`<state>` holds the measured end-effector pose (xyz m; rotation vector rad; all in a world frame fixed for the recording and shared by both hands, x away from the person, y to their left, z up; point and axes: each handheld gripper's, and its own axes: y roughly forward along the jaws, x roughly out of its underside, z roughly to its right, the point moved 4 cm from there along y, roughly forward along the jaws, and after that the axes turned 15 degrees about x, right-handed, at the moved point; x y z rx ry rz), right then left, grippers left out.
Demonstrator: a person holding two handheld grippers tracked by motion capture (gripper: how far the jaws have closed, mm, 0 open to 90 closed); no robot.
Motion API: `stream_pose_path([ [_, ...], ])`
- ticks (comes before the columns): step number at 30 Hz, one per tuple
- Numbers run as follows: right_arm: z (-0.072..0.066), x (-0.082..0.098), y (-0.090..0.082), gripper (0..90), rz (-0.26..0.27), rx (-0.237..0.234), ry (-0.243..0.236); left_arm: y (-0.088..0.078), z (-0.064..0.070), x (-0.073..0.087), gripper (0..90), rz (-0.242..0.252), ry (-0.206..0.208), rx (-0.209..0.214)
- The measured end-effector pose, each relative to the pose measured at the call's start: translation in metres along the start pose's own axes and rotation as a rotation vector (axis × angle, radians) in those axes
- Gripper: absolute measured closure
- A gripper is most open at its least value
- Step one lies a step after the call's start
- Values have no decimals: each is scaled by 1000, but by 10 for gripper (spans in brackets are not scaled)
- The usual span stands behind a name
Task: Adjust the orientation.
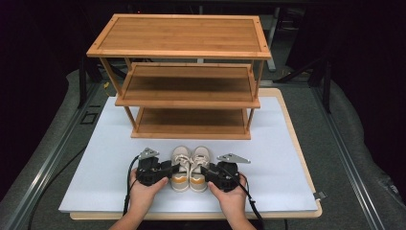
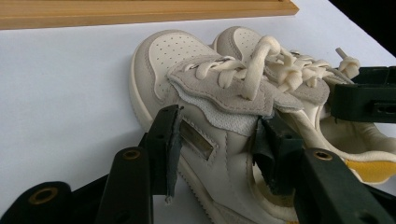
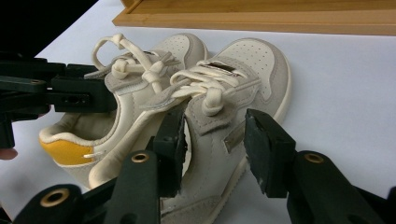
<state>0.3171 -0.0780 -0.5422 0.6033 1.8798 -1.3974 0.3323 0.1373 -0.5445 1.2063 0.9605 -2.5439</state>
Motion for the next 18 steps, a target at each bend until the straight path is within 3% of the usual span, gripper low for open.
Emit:
stream_pose_path([
  [4, -1, 0, -6, 554, 41, -7, -6, -3, 0, 2, 532, 22, 8, 6],
  [9, 1, 2, -9, 526, 58, 6, 12, -9, 3, 6, 481, 63, 13, -23],
  [14, -2, 5, -6, 509, 34, -12, 48, -9, 1, 11, 436, 105, -25, -21],
  [18, -3, 7, -3, 509, 39, 1, 77, -10, 1, 14, 454, 141, -51, -7],
])
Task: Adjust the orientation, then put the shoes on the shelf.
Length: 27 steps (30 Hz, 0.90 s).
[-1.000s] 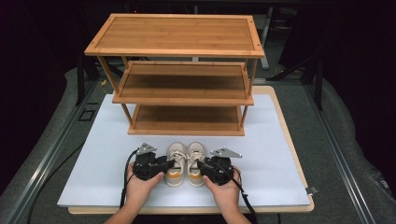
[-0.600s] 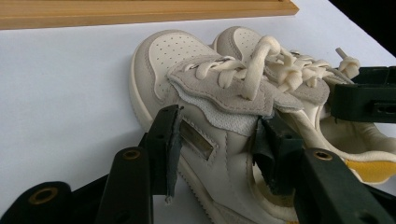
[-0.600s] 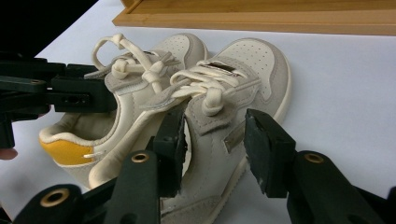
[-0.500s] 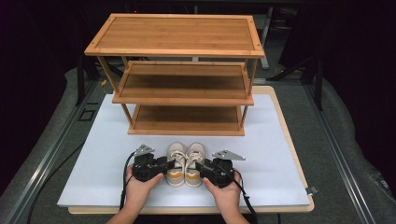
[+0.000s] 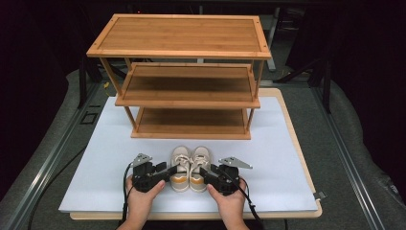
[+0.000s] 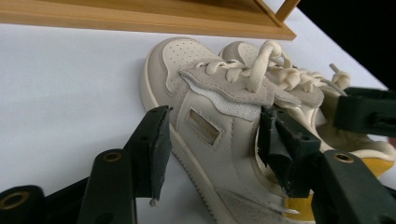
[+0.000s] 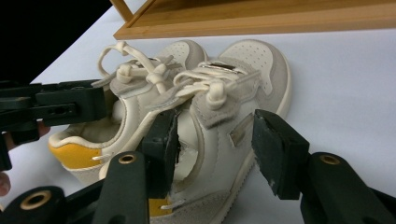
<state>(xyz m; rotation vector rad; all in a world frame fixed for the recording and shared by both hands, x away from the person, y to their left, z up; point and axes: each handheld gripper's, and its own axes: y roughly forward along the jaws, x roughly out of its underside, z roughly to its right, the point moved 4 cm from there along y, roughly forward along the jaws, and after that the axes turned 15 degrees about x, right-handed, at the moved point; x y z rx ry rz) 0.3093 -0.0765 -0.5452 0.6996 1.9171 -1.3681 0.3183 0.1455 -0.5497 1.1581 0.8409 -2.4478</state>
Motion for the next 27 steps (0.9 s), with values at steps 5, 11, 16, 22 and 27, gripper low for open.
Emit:
stream_pose_path([
  [5, 0, 10, 6, 507, 16, -3, 63, 4, 0, 8, 500, 36, -48, 19],
  [11, 2, 13, 7, 514, 61, -22, 115, 7, -1, 11, 509, 81, -57, 33],
  [16, 1, 13, 10, 513, 68, -3, 115, 9, -3, 10, 510, 83, -65, 40],
  [22, 1, 14, 11, 509, 61, 5, 128, 10, -2, 11, 516, 97, -73, 30],
  [27, 2, 14, 12, 513, 69, 5, 146, 11, -2, 10, 523, 87, -60, 15],
])
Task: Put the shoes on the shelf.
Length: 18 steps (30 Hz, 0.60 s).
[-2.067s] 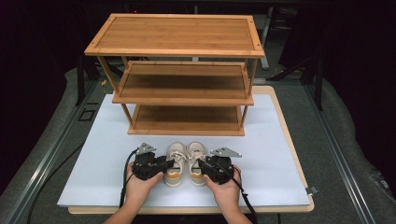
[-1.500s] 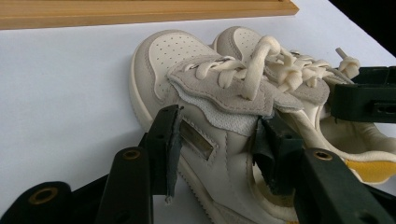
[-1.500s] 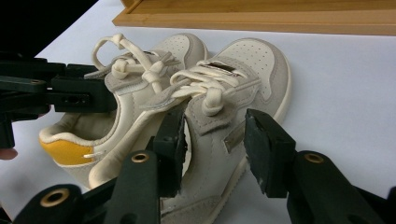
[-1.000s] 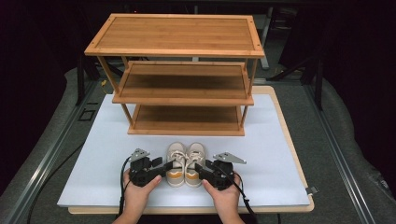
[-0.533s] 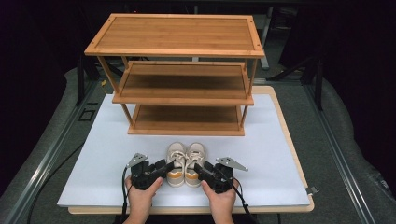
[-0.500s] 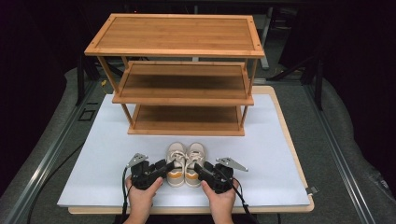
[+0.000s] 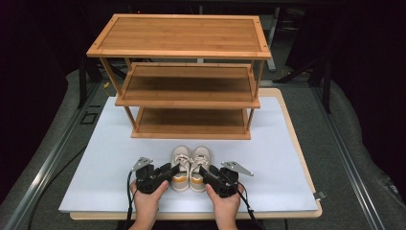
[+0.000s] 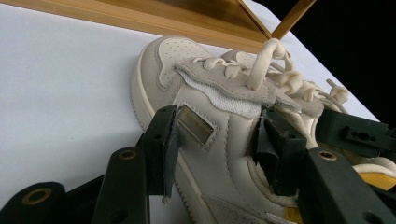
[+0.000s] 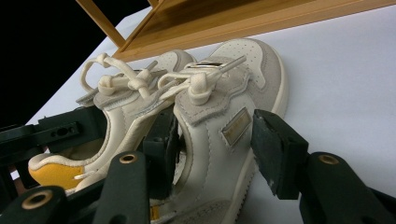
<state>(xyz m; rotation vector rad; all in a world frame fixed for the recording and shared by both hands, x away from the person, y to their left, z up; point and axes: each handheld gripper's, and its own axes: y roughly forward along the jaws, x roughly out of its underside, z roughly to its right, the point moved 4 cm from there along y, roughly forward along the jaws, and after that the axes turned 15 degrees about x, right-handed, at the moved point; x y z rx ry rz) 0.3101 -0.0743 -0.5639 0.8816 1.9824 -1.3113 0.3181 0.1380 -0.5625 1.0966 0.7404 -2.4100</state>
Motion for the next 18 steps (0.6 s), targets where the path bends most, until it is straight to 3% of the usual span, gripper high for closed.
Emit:
stream_pose_path([
  [10, -1, 1, 0, 530, 4, 24, -2, 1, 2, 1, 532, 11, 8, -17],
  [18, -2, -1, 1, 549, -9, 7, 7, 2, 1, 1, 550, 16, -4, -16],
])
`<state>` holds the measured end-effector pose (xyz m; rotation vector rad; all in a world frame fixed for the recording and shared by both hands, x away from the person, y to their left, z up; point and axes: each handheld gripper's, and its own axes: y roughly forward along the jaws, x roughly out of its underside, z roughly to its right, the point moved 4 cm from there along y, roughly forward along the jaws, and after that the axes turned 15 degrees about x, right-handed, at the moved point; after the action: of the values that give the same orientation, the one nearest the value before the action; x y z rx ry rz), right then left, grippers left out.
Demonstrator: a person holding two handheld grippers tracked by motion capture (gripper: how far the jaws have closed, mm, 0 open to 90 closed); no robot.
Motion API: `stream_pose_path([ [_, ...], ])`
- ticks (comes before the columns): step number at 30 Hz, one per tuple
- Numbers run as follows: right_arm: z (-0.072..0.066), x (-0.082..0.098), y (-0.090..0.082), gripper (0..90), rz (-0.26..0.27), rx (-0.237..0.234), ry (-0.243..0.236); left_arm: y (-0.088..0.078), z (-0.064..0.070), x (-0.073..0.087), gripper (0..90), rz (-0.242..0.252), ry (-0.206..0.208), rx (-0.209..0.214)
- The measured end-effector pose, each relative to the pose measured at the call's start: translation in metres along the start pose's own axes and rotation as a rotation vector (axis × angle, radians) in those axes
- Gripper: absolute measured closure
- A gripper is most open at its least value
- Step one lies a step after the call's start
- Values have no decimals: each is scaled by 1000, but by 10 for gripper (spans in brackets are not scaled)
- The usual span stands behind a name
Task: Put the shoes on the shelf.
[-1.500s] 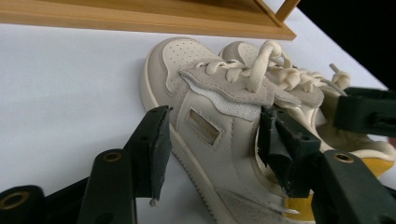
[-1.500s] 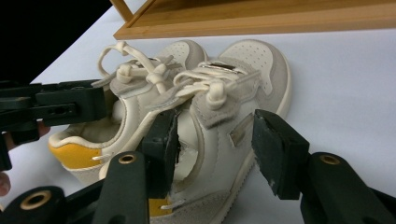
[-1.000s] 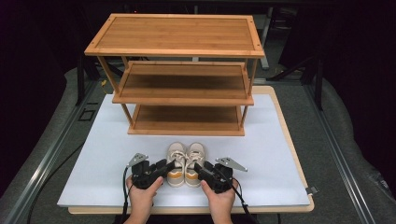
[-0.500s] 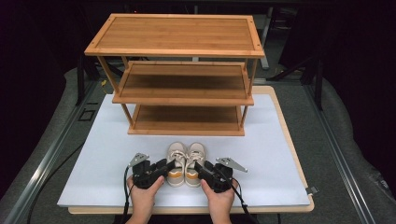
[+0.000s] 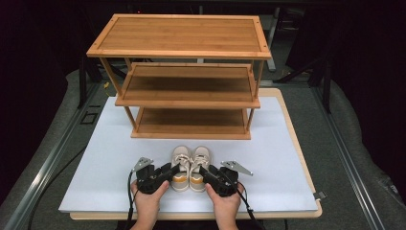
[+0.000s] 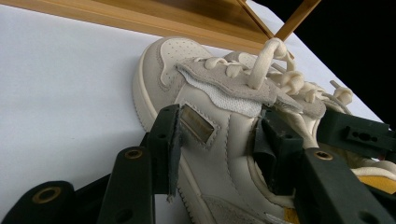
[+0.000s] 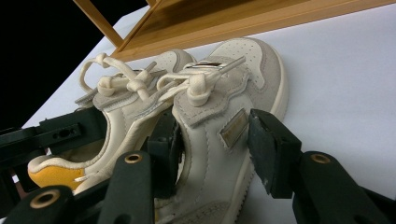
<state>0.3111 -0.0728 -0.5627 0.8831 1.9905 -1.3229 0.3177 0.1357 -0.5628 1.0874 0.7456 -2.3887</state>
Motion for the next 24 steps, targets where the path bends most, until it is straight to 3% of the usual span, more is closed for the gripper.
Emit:
stream_pose_path([
  [2, 1, 0, -1, 551, -21, -1, -7, 0, 0, 0, 552, 2, -3, 0],
  [24, -5, -10, -2, 554, 1, -16, 16, -5, 3, -14, 554, 7, -1, 2],
])
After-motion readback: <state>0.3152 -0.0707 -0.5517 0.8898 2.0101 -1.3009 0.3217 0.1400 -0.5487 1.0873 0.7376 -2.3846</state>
